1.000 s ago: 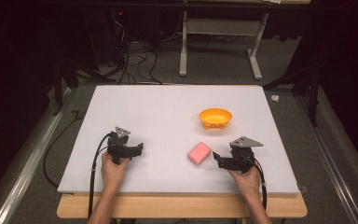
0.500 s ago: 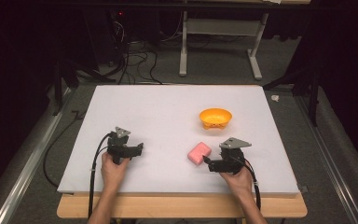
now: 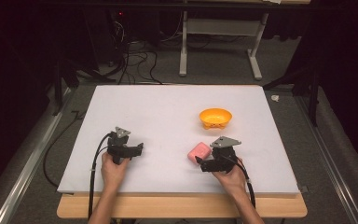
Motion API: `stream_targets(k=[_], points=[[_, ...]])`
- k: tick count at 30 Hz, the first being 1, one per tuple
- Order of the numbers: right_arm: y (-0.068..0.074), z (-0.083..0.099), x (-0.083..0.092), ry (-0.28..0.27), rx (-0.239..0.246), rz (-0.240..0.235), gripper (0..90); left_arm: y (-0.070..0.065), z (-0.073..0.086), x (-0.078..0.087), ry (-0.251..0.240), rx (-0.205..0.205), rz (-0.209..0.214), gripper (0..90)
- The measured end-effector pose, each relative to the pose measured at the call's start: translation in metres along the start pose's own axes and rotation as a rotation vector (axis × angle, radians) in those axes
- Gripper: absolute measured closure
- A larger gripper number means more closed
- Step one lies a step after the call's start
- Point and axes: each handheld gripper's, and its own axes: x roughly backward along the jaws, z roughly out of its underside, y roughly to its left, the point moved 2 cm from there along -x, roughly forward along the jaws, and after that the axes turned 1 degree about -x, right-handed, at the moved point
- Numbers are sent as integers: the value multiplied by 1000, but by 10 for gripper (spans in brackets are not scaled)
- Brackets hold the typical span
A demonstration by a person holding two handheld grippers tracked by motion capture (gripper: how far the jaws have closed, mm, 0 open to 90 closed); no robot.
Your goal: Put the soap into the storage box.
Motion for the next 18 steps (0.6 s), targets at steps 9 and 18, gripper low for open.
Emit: stream_targets(k=[9, 18], points=[[4, -5, -13, 21, 13, 13, 120, 0, 0, 0, 0, -2, 0, 154], [5, -5, -23, 49, 30, 16, 119, 0, 0, 0, -1, -2, -2, 154]])
